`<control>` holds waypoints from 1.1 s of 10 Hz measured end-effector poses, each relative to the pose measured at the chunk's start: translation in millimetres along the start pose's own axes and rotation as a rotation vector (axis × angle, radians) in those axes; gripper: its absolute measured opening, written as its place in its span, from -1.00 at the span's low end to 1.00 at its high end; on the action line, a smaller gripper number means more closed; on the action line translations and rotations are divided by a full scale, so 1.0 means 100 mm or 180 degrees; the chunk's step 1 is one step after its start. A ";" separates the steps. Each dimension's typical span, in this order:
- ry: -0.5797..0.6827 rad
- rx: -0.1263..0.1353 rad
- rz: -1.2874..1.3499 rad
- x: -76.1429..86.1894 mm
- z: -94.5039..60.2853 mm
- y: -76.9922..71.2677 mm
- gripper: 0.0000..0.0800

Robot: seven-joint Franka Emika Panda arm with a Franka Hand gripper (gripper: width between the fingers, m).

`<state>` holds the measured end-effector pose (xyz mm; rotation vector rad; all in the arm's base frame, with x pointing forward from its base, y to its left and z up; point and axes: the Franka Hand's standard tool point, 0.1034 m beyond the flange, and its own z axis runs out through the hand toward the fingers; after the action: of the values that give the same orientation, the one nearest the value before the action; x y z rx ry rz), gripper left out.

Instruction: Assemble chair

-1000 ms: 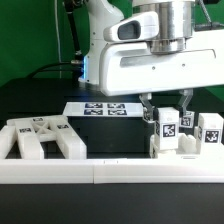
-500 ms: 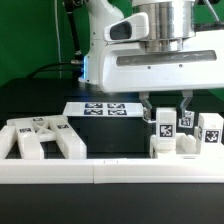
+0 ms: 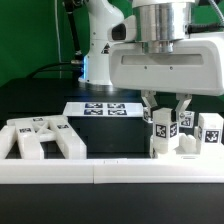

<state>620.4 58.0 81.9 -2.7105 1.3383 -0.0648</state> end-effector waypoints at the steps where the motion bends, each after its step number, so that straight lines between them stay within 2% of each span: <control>1: 0.0006 0.0004 0.0184 0.00 0.00 -0.01 -0.27; 3: 0.0005 0.0008 0.0559 0.00 0.00 -0.01 -0.27; 5: 0.0005 0.0007 0.0475 0.00 0.00 -0.01 -0.27; 7: 0.0007 0.0008 0.0090 0.01 0.00 0.00 0.35; 8: 0.0012 0.0008 -0.0158 0.01 0.00 0.00 0.54; 11: 0.0022 0.0008 -0.1191 0.02 -0.01 -0.01 0.62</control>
Offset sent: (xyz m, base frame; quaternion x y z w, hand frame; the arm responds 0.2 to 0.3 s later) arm 0.0000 0.0000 0.0000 0.0000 0.0000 0.0000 1.0000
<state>621.9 56.7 82.5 -2.9211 0.8140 -0.1081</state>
